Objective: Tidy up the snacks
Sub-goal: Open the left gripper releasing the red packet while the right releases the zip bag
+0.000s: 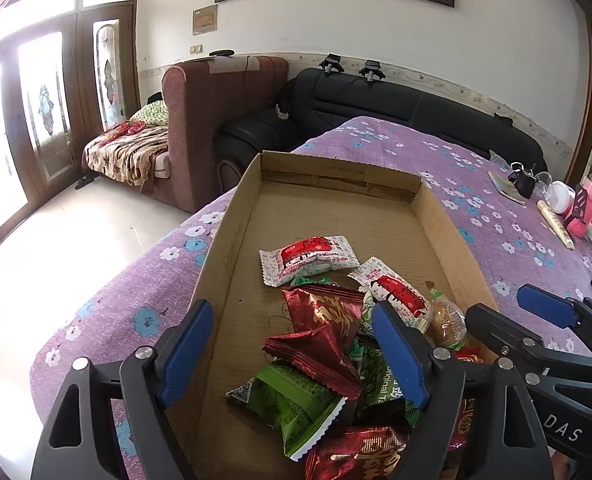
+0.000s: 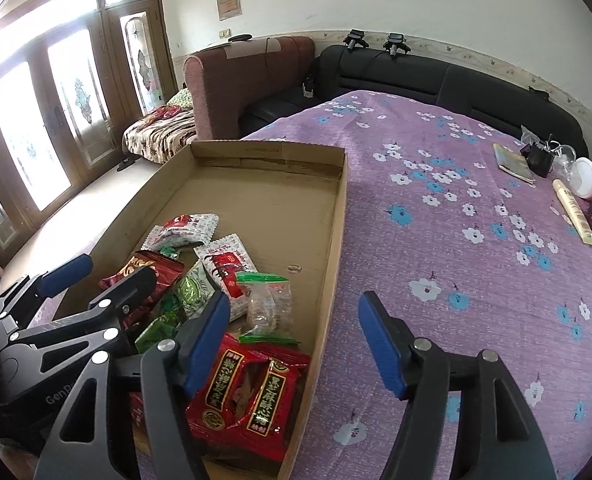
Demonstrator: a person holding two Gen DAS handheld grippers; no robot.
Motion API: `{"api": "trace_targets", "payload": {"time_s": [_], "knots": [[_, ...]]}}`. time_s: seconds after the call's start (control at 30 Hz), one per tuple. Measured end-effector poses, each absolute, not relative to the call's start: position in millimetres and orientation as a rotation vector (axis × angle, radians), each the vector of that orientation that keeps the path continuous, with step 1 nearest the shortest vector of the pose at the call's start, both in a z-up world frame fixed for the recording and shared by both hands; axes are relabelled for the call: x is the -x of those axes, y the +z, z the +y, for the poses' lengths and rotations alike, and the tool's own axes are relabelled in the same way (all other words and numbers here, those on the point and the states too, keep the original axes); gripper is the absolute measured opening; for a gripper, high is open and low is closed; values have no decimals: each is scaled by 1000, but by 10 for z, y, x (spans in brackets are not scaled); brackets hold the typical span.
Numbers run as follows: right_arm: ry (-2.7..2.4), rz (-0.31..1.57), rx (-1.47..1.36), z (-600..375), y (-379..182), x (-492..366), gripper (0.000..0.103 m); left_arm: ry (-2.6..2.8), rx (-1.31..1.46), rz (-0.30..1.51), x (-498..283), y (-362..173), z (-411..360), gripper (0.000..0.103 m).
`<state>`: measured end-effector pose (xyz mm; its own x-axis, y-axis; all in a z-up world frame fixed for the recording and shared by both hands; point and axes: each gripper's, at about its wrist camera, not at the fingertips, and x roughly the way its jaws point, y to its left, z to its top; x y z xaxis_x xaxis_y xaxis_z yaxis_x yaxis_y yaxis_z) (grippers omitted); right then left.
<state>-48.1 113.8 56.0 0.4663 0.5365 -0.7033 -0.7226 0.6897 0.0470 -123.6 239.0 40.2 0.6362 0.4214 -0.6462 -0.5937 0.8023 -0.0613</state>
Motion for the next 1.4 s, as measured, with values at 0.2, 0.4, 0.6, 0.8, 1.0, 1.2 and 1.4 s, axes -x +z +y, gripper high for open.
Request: {"api": "trace_targets", "payload": {"time_s": [0.2, 0.4, 0.6, 0.8, 1.0, 1.2, 1.4], "knots": [[765, 736, 281, 1085, 580, 504, 74, 609, 273, 642, 1272, 436, 2366, 94], [740, 723, 297, 1017, 592, 536, 79, 618, 250, 625, 1306, 483, 2310, 97], [721, 710, 288, 898, 624, 572, 83, 633, 219, 581, 1380, 568, 2226, 102], [701, 669, 299, 763, 664, 687, 91, 677, 188, 526, 1512, 686, 2169, 102], [688, 615, 266, 577, 696, 775, 97, 688, 114, 537, 1567, 710, 2078, 102], [691, 574, 251, 499, 667, 808, 98, 656, 82, 547, 1601, 691, 1989, 102], [752, 497, 254, 469, 680, 959, 100, 675, 51, 562, 1664, 703, 1968, 102]]}}
